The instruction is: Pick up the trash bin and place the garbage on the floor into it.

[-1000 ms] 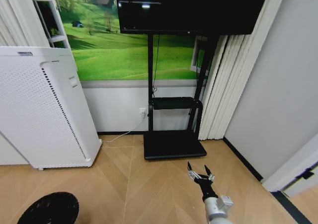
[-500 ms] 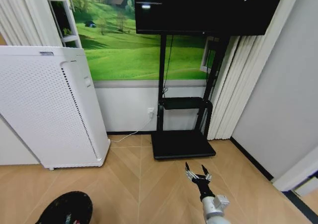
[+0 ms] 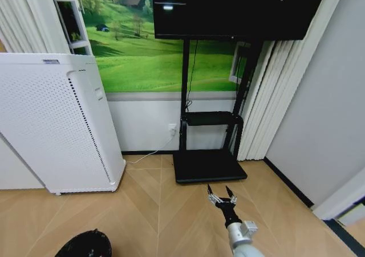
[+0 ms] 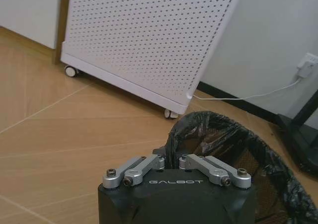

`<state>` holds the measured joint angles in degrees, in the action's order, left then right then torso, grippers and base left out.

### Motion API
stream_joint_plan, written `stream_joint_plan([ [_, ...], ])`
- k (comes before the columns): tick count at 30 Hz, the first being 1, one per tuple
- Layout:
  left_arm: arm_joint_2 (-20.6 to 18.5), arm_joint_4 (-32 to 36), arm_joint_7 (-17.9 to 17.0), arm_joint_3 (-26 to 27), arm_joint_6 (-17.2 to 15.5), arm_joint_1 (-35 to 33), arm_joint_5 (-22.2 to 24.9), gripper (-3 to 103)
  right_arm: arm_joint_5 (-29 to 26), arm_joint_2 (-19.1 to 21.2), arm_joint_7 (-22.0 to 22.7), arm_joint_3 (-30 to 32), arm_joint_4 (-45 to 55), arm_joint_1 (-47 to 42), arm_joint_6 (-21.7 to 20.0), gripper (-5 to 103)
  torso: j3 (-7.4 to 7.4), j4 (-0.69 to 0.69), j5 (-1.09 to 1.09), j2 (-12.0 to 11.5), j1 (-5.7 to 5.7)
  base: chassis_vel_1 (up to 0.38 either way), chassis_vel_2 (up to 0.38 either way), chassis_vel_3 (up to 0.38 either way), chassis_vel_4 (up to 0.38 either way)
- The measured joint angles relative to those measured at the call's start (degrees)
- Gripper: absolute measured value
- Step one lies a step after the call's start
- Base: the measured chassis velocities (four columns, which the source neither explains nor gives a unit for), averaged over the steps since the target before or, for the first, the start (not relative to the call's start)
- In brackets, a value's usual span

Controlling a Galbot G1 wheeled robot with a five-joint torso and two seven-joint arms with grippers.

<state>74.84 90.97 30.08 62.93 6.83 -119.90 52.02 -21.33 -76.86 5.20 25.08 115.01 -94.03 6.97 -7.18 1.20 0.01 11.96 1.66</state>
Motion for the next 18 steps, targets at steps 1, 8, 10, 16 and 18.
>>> stream_joint_plan([
  [1,0.8,-0.1,-1.1,0.0,0.0,0.0,-0.3,7,0.0,0.1,-0.1,0.0,0.0,-0.1,0.1,100,0.00,0.00,-0.02,0.0,0.00,0.000,0.000,0.000,0.000],
  [8,4.6,1.1,-9.4,0.6,2.7,-1.8,-0.7,7,0.0,-0.2,-0.8,-0.5,-0.4,0.1,0.6,100,0.00,-0.01,0.01,0.0,0.00,0.000,0.000,0.000,0.000],
  [10,5.4,1.1,-11.0,0.9,3.5,-2.1,-1.1,7,0.0,-0.3,-1.1,-0.6,-0.8,0.2,0.8,100,0.00,-0.01,0.01,0.0,0.00,0.000,0.000,0.000,0.000],
  [16,6.8,0.7,-16.0,1.4,4.7,-1.7,-2.0,7,-0.1,-0.4,-1.6,-0.6,-1.7,0.4,1.3,100,0.00,-0.01,0.01,0.0,0.00,0.000,0.000,0.000,0.000],
  [18,7.0,0.6,-18.2,1.4,4.7,-1.2,-2.2,7,-0.2,-0.2,-1.8,-0.5,-1.8,0.3,1.4,100,0.00,0.00,0.01,0.0,0.00,0.000,0.000,0.000,0.000],
])
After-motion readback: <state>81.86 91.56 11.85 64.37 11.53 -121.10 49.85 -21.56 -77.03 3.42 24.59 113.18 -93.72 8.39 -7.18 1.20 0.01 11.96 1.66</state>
